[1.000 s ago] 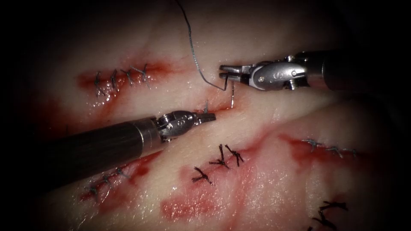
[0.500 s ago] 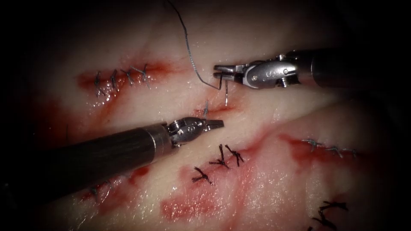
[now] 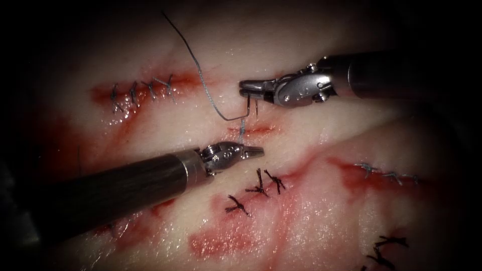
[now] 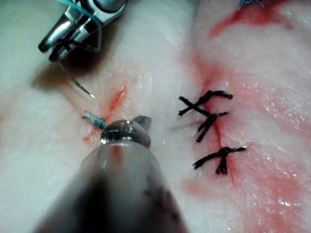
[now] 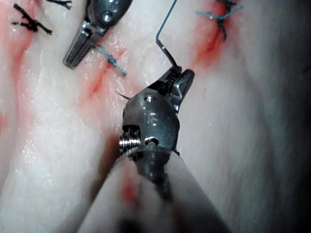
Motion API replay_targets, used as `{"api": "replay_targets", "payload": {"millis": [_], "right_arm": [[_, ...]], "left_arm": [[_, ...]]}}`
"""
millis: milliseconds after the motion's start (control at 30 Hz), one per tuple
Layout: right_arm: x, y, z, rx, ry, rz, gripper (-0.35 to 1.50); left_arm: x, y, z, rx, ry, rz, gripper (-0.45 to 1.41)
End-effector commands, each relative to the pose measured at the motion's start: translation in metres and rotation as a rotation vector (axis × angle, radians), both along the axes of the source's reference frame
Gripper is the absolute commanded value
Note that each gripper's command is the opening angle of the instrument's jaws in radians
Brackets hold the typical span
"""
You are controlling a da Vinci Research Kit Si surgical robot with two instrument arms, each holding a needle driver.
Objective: Wound Closure
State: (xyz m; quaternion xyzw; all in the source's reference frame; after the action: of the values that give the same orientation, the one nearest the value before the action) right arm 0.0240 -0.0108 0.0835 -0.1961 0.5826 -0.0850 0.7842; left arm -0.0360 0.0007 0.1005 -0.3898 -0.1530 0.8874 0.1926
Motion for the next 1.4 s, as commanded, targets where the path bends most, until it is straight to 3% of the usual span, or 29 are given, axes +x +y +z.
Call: {"api": "replay_targets", "payload": {"millis": [33,200,433,500,700,1167,1400], "right_arm": [[0.0006,0.0006,0.0003,-0.001,0.002,0.001,-0.35],[0.0002,0.0004,0.0001,-0.002,-0.004,0.009,-0.35],[0.0003,0.0002,0.0008,-0.007,-0.014,0.008,-0.35],[0.0003,0.0,0.0013,-0.012,-0.019,0.008,-0.35],[0.0,0.0004,0.0004,-0.004,-0.018,0.018,-0.35],[0.0,0.0005,-0.0001,-0.001,-0.009,0.022,-0.35],[0.0003,0.0,0.0005,-0.01,-0.011,0.023,-0.35]], "left_arm": [[-0.0005,0.0007,0.0005,-0.002,-0.005,0.003,-0.1],[-0.0004,0.0011,-0.0001,0.007,0.006,-0.017,-0.25],[-0.0006,0.0003,0.0006,0.009,0.021,-0.02,-0.21],[-0.0005,0.001,0.0,0.017,0.02,-0.021,-0.13],[-0.0004,0.0027,-0.0021,0.0,0.065,-0.068,-0.21],[0.0004,0.0031,0.0005,-0.057,0.118,-0.103,-0.33],[-0.0002,0.0013,0.0012,-0.028,0.118,-0.062,-0.33]]}}
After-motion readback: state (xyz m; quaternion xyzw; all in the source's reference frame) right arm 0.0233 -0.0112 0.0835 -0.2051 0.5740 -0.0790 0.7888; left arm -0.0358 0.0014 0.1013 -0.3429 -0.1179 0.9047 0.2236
